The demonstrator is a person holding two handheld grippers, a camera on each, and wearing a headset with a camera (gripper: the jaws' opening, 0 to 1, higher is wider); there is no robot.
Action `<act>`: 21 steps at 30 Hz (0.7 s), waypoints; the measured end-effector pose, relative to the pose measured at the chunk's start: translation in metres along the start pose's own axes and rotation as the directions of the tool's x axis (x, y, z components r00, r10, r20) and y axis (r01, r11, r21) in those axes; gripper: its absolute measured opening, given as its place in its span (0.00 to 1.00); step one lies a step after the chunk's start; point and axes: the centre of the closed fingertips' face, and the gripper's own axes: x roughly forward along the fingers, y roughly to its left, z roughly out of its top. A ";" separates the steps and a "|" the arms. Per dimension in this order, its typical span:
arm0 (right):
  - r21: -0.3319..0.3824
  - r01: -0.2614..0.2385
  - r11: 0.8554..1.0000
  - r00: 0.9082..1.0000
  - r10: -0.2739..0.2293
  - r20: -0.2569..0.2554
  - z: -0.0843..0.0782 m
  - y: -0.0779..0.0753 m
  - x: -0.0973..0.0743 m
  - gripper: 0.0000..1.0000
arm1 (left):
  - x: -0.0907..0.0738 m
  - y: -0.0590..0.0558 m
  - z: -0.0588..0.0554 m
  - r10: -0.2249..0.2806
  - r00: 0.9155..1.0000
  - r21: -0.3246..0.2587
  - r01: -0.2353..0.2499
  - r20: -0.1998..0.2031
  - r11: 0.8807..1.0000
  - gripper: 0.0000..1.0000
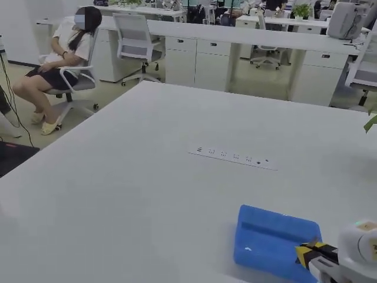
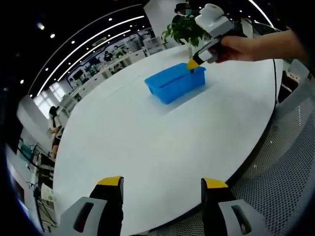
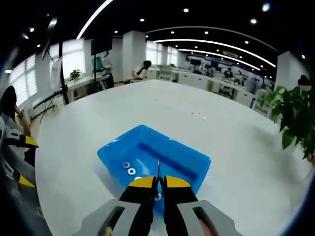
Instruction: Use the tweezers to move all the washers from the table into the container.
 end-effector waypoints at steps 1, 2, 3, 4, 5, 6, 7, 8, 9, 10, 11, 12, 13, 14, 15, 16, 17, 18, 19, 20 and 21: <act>0.000 0.000 1.000 1.000 0.000 -0.004 -0.001 0.000 0.000 0.02 | -0.001 0.000 0.002 -0.002 1.000 -0.007 0.002 0.011 1.000 0.64; 0.001 0.000 1.000 1.000 0.000 -0.007 -0.003 0.000 0.001 0.02 | -0.002 0.000 0.003 -0.004 1.000 -0.009 0.004 0.018 1.000 0.63; 0.002 0.002 1.000 1.000 -0.002 0.002 -0.002 0.000 0.000 0.02 | -0.003 0.000 0.006 -0.007 1.000 -0.013 0.007 0.029 1.000 0.62; 0.005 0.002 1.000 1.000 -0.002 -0.002 -0.002 -0.001 0.001 0.02 | -0.004 0.000 0.010 -0.015 0.998 -0.028 0.016 0.053 0.999 0.62; 0.005 0.003 1.000 1.000 -0.003 0.000 -0.002 -0.001 0.001 0.02 | -0.005 0.000 0.013 -0.017 0.997 -0.044 0.021 0.072 0.999 0.62; 0.006 0.004 1.000 1.000 -0.004 0.001 -0.002 -0.001 0.001 0.02 | -0.007 0.002 0.016 -0.022 0.996 -0.060 0.028 0.087 0.998 0.61; 0.007 0.003 1.000 1.000 -0.003 0.001 -0.002 -0.001 0.001 0.02 | -0.007 0.002 0.017 -0.027 0.996 -0.068 0.034 0.090 0.997 0.61; 0.013 -0.003 1.000 1.000 0.003 0.000 -0.002 -0.001 0.001 0.02 | -0.008 0.003 0.018 -0.034 0.995 -0.079 0.041 0.096 0.996 0.61; 0.014 -0.005 1.000 1.000 0.005 0.000 -0.002 -0.001 0.002 0.02 | -0.009 0.004 0.020 -0.039 0.994 -0.087 0.048 0.103 0.995 0.60; 0.013 -0.006 1.000 1.000 0.006 -0.001 -0.002 -0.001 0.002 0.03 | -0.011 0.004 0.022 -0.048 0.992 -0.107 0.060 0.117 0.992 0.60; 0.012 -0.009 1.000 1.000 0.009 -0.002 -0.002 0.000 0.001 0.03 | -0.013 0.005 0.025 -0.049 0.991 -0.111 0.064 0.127 0.992 0.60; 0.007 -0.010 1.000 1.000 0.010 -0.001 -0.002 0.000 0.001 0.03 | -0.015 0.006 0.028 -0.048 0.989 -0.106 0.063 0.142 0.992 0.58; 0.003 -0.010 1.000 1.000 0.010 -0.005 -0.002 0.000 0.001 0.03 | -0.018 0.007 0.032 -0.044 0.986 -0.089 0.059 0.159 0.994 0.57; 0.000 -0.011 1.000 1.000 0.011 -0.008 -0.002 0.000 0.001 0.03 | -0.019 0.008 0.034 -0.045 0.985 -0.082 0.059 0.164 0.995 0.57; -0.002 -0.011 1.000 1.000 0.011 -0.006 0.000 0.000 0.000 0.03 | -0.021 0.008 0.039 -0.056 0.983 -0.076 0.070 0.175 0.995 0.56; -0.001 -0.011 1.000 1.000 0.011 -0.002 0.002 0.000 -0.001 0.03 | -0.023 0.008 0.044 -0.064 0.980 -0.077 0.079 0.189 0.994 0.56; 0.003 -0.010 1.000 1.000 0.010 0.004 0.004 0.000 -0.003 0.03 | -0.025 0.009 0.049 -0.066 0.976 -0.081 0.084 0.206 0.993 0.55; 0.009 -0.011 1.000 1.000 0.011 0.020 0.009 0.000 -0.006 0.03 | -0.028 0.011 0.057 -0.070 0.972 -0.086 0.091 0.224 0.992 0.54; 0.010 -0.010 1.000 0.999 0.010 0.035 0.014 0.000 -0.008 0.03 | -0.031 0.011 0.066 -0.089 0.963 -0.092 0.116 0.254 0.989 0.53; 0.007 -0.006 1.000 0.998 0.006 0.065 0.021 -0.001 -0.012 0.03 | -0.033 0.011 0.072 -0.098 0.958 -0.095 0.127 0.268 0.987 0.52; 0.007 -0.007 1.000 0.997 0.007 0.078 0.025 -0.001 -0.015 0.03 | -0.034 0.013 0.076 -0.101 0.957 -0.098 0.132 0.273 0.986 0.52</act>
